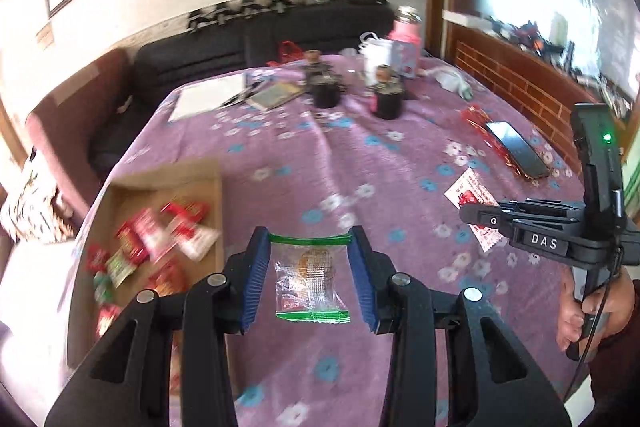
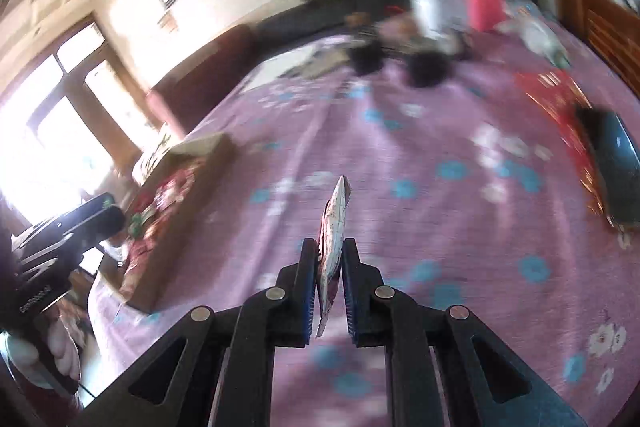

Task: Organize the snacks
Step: 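Carry both held snacks over the box and open both grippers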

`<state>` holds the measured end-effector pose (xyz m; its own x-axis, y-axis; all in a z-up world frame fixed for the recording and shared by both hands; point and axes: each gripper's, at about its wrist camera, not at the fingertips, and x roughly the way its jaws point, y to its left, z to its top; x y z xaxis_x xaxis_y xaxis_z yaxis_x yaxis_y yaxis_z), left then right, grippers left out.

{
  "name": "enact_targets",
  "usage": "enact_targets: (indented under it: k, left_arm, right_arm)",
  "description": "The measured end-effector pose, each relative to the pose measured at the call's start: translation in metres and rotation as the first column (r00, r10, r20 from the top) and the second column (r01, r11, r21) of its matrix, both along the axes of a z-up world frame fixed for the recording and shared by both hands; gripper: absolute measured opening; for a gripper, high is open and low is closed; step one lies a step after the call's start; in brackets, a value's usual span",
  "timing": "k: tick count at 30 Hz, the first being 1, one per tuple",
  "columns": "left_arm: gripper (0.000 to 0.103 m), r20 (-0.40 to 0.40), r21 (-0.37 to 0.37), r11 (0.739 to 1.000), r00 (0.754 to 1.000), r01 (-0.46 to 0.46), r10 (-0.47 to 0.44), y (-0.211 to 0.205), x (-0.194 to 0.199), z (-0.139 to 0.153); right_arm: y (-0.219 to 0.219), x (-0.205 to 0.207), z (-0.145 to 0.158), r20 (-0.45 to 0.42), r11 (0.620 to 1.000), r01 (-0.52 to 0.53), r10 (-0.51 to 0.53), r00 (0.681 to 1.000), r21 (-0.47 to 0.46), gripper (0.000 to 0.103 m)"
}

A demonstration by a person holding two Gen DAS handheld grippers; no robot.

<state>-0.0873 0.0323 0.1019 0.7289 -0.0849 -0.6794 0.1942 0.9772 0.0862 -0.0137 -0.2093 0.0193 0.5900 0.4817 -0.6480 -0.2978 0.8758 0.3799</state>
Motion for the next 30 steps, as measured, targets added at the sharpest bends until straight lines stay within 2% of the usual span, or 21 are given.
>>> enact_targets:
  k: [3, 9, 18, 27, 30]
  left_arm:
    - [0.038, 0.006, -0.032, 0.998, 0.999, -0.054, 0.054, 0.03, -0.012, 0.002]
    - [0.038, 0.005, -0.07, 0.985, 0.987, -0.159, 0.16, 0.087, -0.028, -0.001]
    - [0.038, -0.03, -0.13, 0.956, 0.964, -0.264, 0.262, 0.147, -0.032, -0.017]
    - [0.038, -0.115, -0.184, 0.91, 0.928, -0.371, 0.354, 0.2, -0.007, -0.044]
    - [0.038, -0.136, -0.182, 0.9, 0.917, -0.396, 0.376, 0.212, -0.001, -0.052]
  right_arm:
    - [0.046, -0.012, 0.021, 0.035, 0.996, -0.072, 0.074, 0.997, -0.048, 0.012]
    - [0.119, -0.021, 0.038, 0.053, 0.981, -0.172, 0.178, 0.983, -0.094, 0.012]
    - [0.195, -0.016, 0.036, 0.018, 0.953, -0.276, 0.281, 0.96, -0.125, 0.012]
    - [0.255, 0.003, 0.028, -0.023, 0.927, -0.343, 0.343, 0.939, -0.151, 0.012]
    - [0.275, 0.014, 0.021, -0.042, 0.919, -0.36, 0.358, 0.933, -0.162, 0.012]
